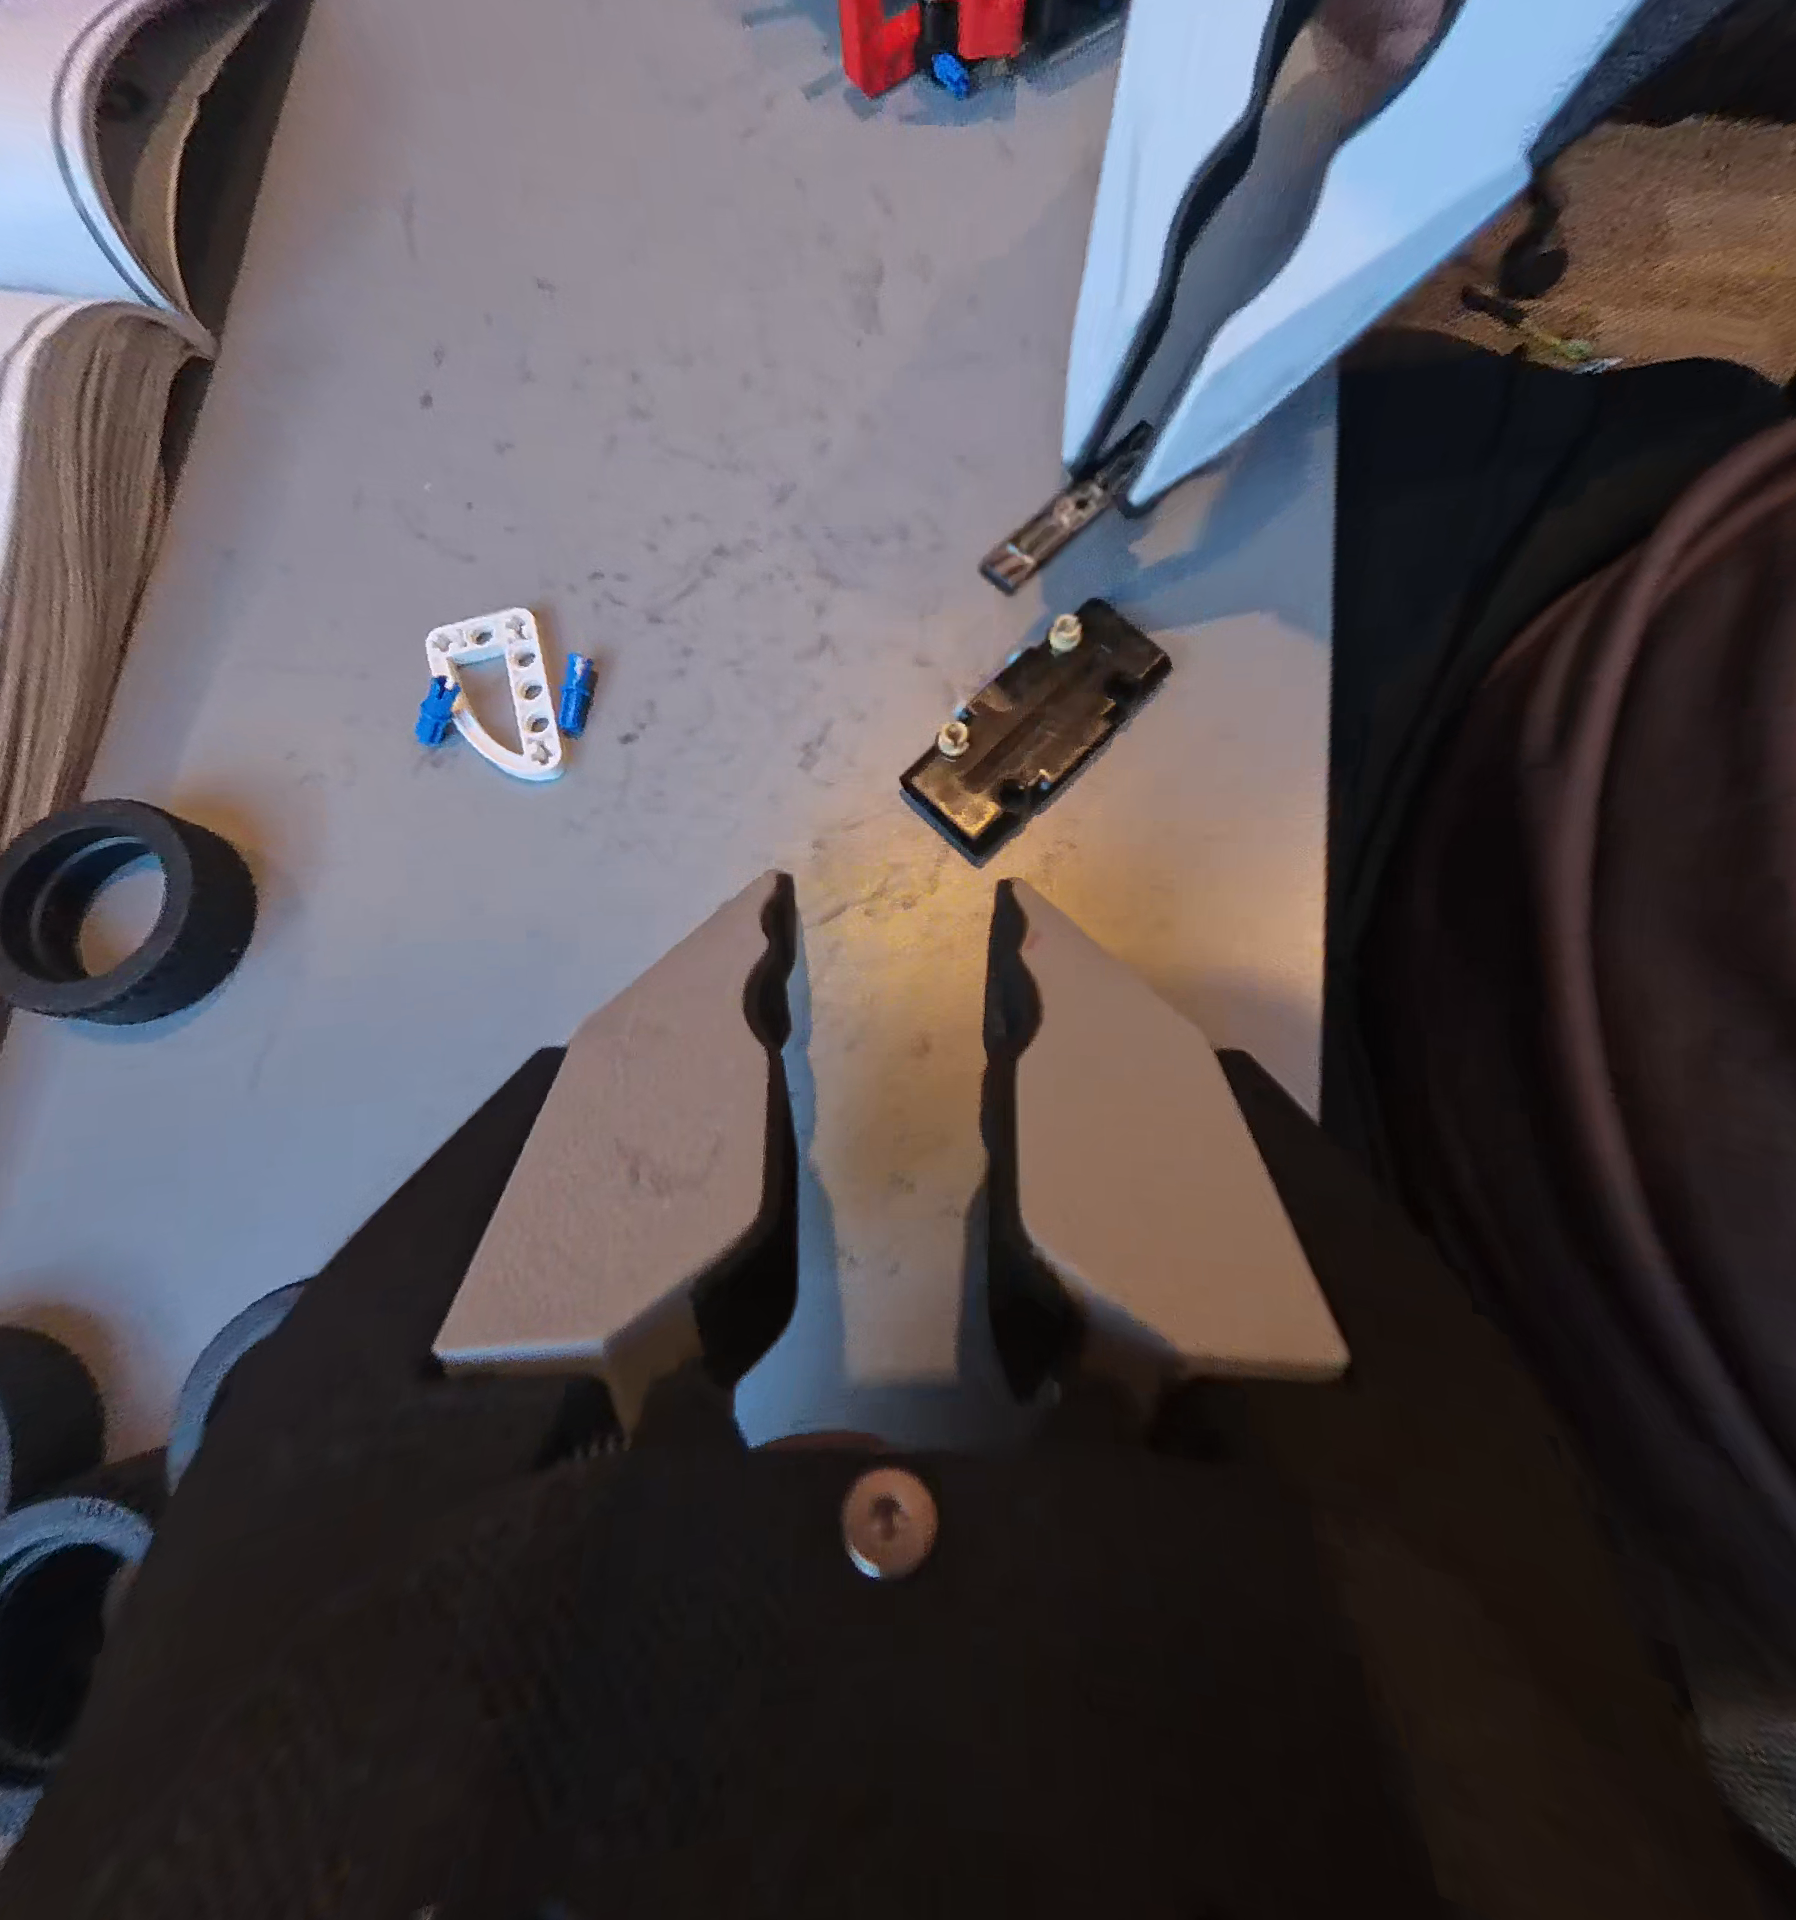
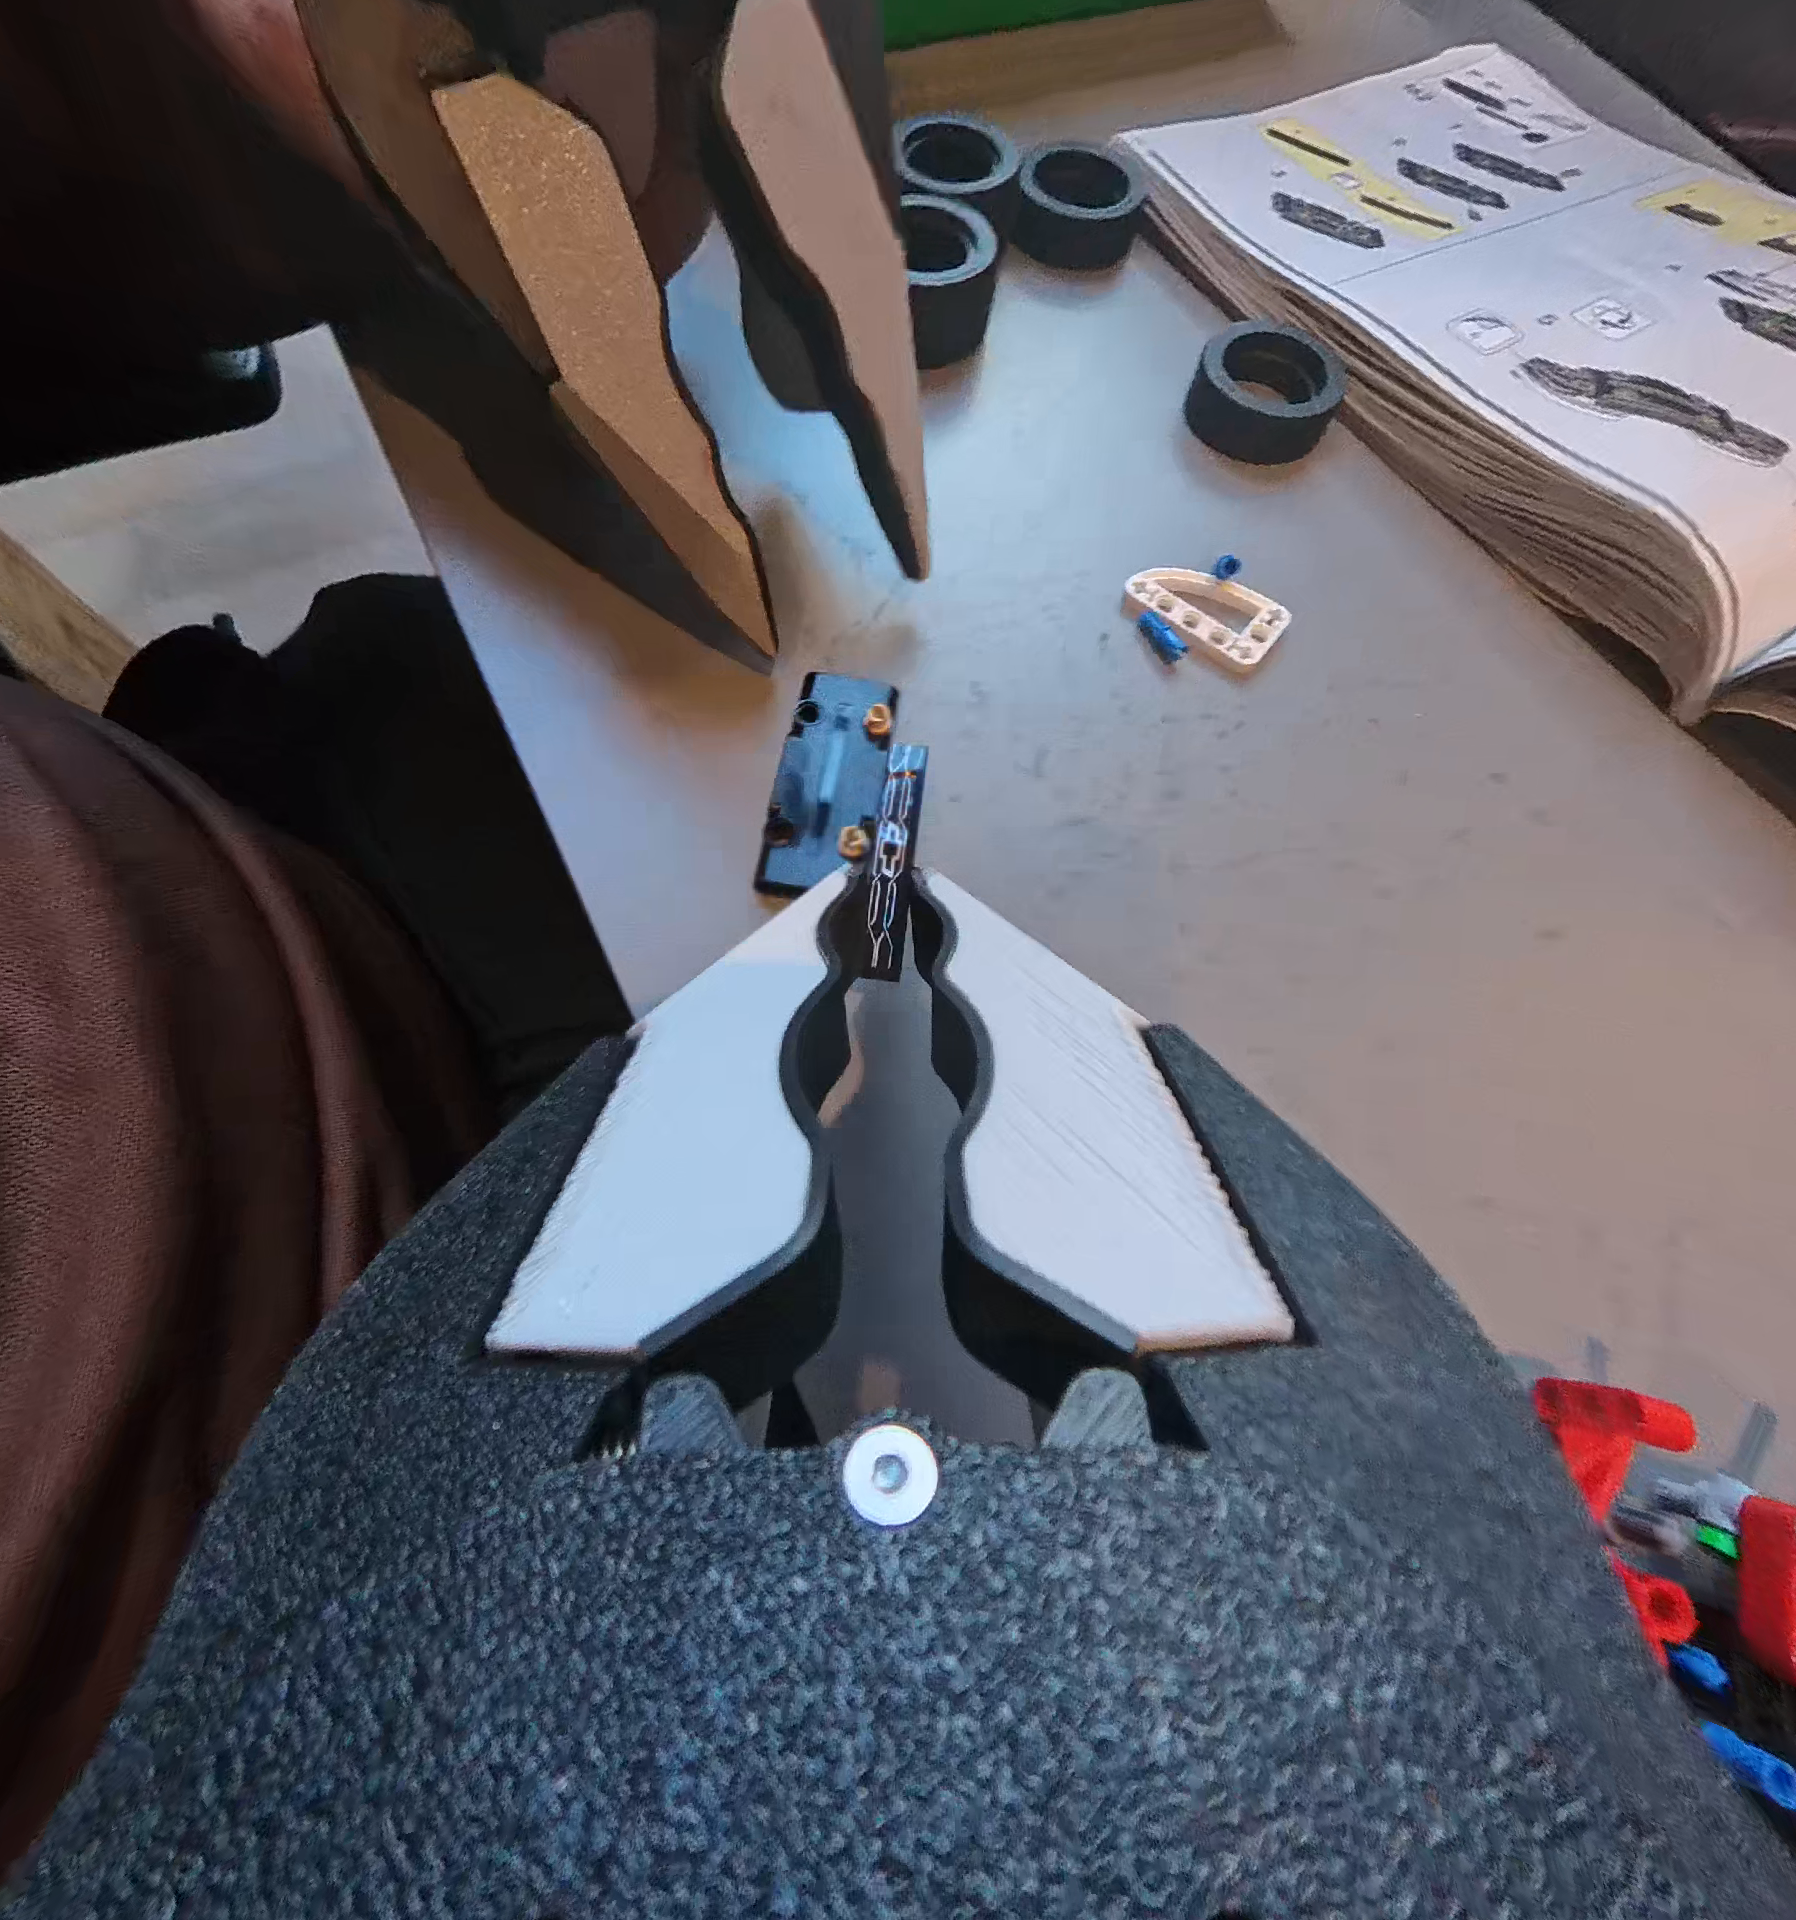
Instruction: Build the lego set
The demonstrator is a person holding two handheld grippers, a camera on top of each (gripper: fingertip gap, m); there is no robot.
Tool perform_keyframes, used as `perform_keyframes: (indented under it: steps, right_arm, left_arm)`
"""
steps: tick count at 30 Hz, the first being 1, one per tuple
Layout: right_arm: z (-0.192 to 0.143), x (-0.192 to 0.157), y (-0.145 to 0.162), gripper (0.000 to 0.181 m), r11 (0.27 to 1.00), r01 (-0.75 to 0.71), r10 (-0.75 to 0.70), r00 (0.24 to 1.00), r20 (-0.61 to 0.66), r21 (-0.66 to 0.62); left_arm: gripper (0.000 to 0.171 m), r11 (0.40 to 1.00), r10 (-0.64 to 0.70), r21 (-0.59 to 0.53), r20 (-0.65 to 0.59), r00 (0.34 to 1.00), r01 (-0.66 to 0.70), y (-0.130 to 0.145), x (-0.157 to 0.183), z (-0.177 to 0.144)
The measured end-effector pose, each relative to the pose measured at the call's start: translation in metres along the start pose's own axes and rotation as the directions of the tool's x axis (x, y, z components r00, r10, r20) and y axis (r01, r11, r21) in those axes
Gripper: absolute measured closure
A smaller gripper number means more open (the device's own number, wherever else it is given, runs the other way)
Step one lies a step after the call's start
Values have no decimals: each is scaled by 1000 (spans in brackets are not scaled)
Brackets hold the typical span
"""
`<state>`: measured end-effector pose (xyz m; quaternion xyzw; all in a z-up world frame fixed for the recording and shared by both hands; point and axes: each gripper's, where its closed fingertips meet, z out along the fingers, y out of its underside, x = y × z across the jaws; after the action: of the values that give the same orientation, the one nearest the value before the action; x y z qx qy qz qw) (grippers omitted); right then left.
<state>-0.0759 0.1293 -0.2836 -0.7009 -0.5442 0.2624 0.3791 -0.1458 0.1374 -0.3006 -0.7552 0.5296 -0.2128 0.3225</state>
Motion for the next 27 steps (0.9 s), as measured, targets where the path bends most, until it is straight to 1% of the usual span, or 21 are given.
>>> perform_keyframes:
  steps: [1,5,10,13,15,19,27]
  right_arm:
    - [-1,4,0,174,1000,-11,11,1000,-7,5]
    - [-4,20,6,174,999,-49,49,998,-50,-2]
    - [-4,25,6,174,998,-68,68,996,-66,0]
    - [-2,26,8,174,998,-66,64,995,-73,-13]
    - [1,27,10,174,997,-73,71,995,-66,-28]
    - [1,28,10,174,995,-94,92,994,-54,-27]
    - [3,26,11,174,992,-117,116,993,-19,-39]
  left_arm:
    - [137,1000,-12,1,-18,1000,12,0,1,1]
    - [137,1000,-18,10,-11,1000,18,5,0,3]
    - [144,1000,-16,23,22,1000,16,6,-4,0]
    - [144,999,-36,15,-9,999,36,7,-3,1]
    - [145,998,-59,23,-32,998,60,6,-4,0]
    - [151,995,-69,74,-34,997,72,0,-6,-5]
    - [157,993,-70,95,-12,997,71,-2,-13,-6]
